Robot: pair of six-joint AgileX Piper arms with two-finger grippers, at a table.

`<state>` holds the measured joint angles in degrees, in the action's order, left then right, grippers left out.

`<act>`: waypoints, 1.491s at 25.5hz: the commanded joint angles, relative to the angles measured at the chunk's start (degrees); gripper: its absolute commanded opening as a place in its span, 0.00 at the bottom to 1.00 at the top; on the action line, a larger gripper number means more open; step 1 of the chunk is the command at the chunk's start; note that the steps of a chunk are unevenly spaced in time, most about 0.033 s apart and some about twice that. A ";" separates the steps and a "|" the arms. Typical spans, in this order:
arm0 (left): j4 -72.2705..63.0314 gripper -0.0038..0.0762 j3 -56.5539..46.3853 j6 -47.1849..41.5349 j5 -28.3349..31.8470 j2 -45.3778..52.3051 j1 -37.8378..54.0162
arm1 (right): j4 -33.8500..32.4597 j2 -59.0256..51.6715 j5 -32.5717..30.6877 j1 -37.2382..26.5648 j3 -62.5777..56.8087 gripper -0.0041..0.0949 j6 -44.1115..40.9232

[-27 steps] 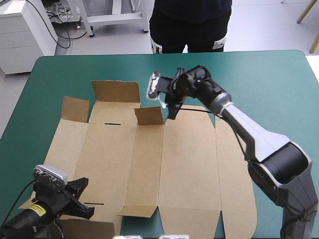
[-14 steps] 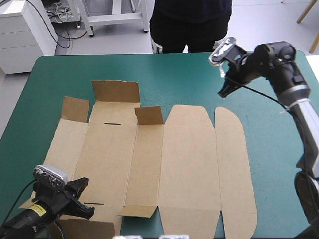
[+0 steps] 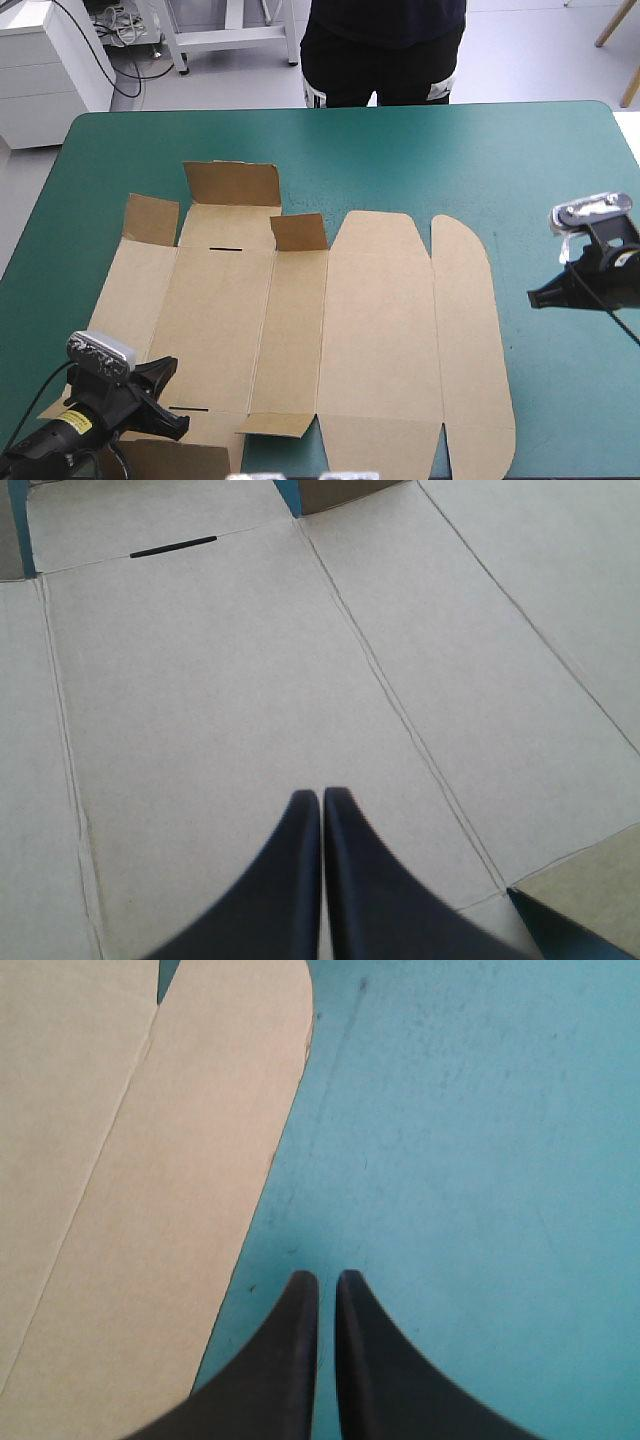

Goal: Fold the box

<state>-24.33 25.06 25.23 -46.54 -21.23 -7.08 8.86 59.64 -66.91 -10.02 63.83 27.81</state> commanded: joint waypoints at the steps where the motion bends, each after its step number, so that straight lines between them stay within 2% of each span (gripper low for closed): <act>1: -1.99 0.04 1.49 -0.49 3.05 -0.47 -0.29 | 1.11 -7.61 2.56 -0.60 -5.91 0.05 -0.40; 6: -1.99 0.04 1.49 -0.49 3.05 -0.47 -0.29 | 1.01 -13.64 5.83 -0.60 -12.67 0.04 -2.90; 14: -1.20 0.04 1.85 -0.67 2.20 -0.57 -0.29 | 1.01 -13.64 6.39 -0.60 -14.25 0.04 -2.90; 18: -1.23 0.04 3.20 -5.18 1.98 -2.79 -0.29 | 1.47 -13.64 6.67 -0.60 -14.25 0.04 -2.80; 34: -1.45 0.04 21.75 -5.84 3.46 -31.32 -0.29 | 2.04 -13.64 6.67 -0.60 -14.25 0.04 -2.65; 38: -1.77 0.04 28.47 -6.85 3.73 -39.19 4.92 | 2.04 -13.64 6.67 -0.60 -14.25 0.04 -2.65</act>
<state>-24.33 49.21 19.04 -45.23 -58.63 -5.07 10.20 46.33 -62.60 -10.41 48.31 24.84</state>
